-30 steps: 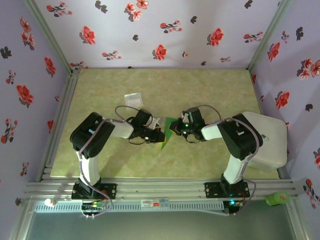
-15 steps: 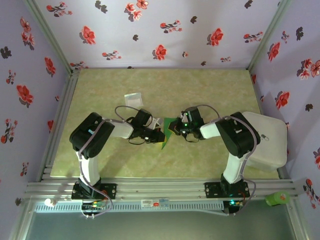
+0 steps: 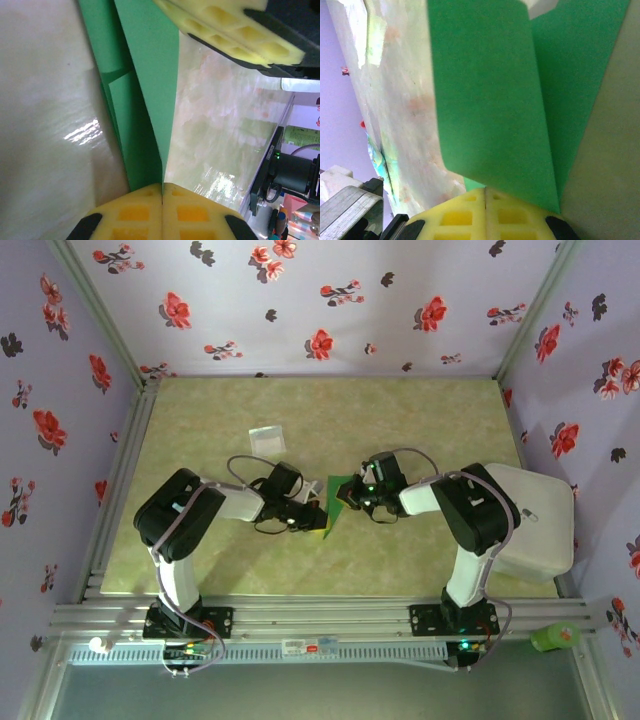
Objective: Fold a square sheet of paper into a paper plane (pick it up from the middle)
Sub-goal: Fold the wing for the fifth time at the center of the table.
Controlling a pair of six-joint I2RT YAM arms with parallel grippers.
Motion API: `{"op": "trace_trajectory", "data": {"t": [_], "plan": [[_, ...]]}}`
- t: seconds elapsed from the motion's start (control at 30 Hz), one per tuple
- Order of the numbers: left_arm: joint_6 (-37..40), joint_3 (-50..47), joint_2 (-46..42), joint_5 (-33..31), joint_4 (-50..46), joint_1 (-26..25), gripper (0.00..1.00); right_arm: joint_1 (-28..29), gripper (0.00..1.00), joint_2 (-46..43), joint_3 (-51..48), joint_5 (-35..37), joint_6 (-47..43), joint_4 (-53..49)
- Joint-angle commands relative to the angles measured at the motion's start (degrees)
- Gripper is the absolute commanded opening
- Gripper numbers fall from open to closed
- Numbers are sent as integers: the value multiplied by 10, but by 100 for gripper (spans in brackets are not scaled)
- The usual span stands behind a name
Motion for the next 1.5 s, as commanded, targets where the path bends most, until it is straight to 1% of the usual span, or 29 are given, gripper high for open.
{"op": "trace_trajectory", "data": {"t": [0.0, 0.1, 0.17, 0.23, 0.53, 0.73, 0.8, 0.83, 1.03, 1.07, 1.17, 1.37, 1.4, 1.47], "plan": [[-1, -16, -12, 29, -25, -4, 0, 6, 5, 35, 1, 47, -18, -63], [7, -17, -8, 39, -32, -4, 0, 8, 5, 37, 6, 57, -26, -90], [9, -22, -11, 40, -34, -5, 5, 8, 5, 36, 8, 62, -31, -103], [8, -26, -16, 45, -31, -5, 6, 9, 5, 35, 8, 70, -34, -114], [1, -32, -33, 58, -15, -5, 8, 13, 4, 34, 12, 77, -39, -130], [1, -41, -30, 59, -9, -5, 7, 16, 4, 35, 18, 81, -45, -146], [5, -45, -26, 60, -9, -5, 1, 17, 3, 36, 19, 82, -46, -149], [6, -47, -25, 60, -9, -4, 0, 17, 3, 37, 21, 83, -47, -152], [24, -48, -12, 84, -23, -6, 0, 20, 3, 40, 25, 91, -51, -169], [25, -49, -11, 84, -25, -5, 4, 20, 3, 40, 27, 92, -52, -171], [26, -54, -18, 84, -23, -5, 9, 21, 3, 42, 30, 94, -55, -180], [24, -53, -24, 85, -20, -5, 9, 23, 2, 44, 34, 97, -58, -191], [25, -53, -22, 87, -21, -5, 8, 23, 3, 44, 34, 97, -58, -191], [29, -52, -20, 88, -28, -5, 2, 24, 3, 44, 34, 98, -58, -192]]}}
